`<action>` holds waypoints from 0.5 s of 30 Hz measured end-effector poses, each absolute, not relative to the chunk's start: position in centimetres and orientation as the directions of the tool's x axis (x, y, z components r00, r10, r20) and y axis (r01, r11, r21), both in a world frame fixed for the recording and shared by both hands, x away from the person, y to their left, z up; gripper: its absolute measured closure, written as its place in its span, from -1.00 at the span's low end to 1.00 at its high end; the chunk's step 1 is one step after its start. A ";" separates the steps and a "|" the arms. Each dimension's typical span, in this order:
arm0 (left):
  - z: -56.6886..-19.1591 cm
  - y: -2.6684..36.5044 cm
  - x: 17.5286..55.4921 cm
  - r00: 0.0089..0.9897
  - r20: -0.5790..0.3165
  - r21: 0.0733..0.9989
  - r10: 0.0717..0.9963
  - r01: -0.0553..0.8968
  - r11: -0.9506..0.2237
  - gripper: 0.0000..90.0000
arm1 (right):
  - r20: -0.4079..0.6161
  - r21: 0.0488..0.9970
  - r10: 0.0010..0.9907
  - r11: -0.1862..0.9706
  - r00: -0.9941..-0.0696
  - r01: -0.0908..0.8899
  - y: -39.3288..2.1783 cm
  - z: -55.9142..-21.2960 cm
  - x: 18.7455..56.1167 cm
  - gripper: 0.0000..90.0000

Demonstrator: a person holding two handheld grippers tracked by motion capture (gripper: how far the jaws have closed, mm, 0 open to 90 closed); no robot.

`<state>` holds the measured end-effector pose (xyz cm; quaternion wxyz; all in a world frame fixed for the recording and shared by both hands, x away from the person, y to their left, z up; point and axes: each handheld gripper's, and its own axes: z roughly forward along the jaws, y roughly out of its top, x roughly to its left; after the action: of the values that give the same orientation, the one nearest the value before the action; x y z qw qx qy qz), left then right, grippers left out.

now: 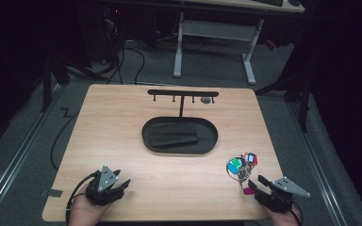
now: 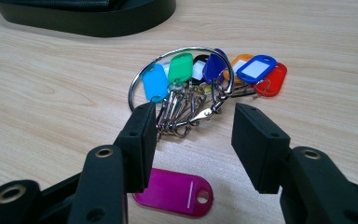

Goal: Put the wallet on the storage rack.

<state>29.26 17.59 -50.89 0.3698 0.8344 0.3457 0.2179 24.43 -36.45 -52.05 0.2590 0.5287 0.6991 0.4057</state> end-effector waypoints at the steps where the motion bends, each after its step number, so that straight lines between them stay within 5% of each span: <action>1: -51.0 17.9 29.1 0.670 0.102 0.765 0.735 0.420 -0.489 0.06 | 0.067 0.841 0.950 0.111 -0.306 0.530 -36.4 -52.0 24.5 0.12; 9: -51.7 19.5 29.4 0.690 0.003 0.768 0.724 0.462 -0.443 -0.12 | 0.043 0.809 0.956 0.137 -0.290 0.572 -35.3 -51.4 25.3 0.18; 15: -52.1 19.4 29.3 0.704 0.045 0.757 0.709 0.439 -0.484 -0.19 | -0.004 0.741 0.949 0.215 -0.316 0.636 -33.9 -50.4 26.2 0.21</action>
<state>29.28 19.35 -52.12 0.3771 0.8426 0.3405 0.1789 26.22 -33.86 -50.43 0.2387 0.5340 0.7420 0.3275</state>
